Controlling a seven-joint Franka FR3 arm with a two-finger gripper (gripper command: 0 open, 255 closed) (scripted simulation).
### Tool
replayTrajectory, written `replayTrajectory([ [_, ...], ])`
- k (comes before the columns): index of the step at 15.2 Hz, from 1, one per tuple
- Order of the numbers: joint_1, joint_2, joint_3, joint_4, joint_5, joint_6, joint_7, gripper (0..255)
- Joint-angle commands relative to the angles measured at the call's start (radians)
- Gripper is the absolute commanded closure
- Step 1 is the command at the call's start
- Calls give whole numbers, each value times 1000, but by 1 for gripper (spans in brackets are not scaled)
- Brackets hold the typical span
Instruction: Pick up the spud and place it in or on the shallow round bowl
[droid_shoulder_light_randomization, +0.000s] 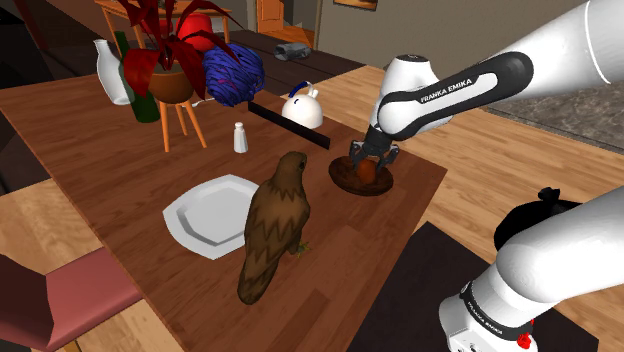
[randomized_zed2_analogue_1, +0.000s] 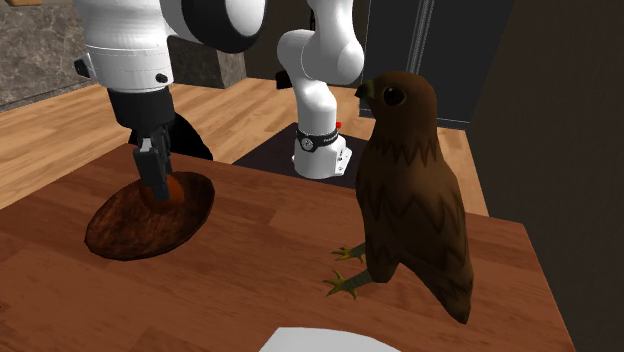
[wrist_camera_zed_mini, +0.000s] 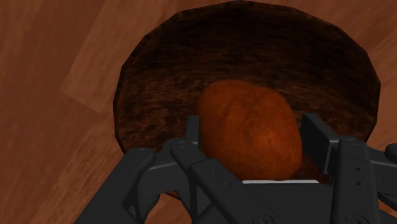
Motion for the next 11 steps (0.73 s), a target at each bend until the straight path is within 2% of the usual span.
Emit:
replayTrajectory([
  [1, 0, 0, 0, 0, 0, 0, 0, 255],
  [2, 0, 0, 0, 0, 0, 0, 0, 0],
  [7, 0, 0, 0, 0, 0, 0, 0, 0],
  [11, 7, -95, -10, 52, 13, -147, -11, 0],
])
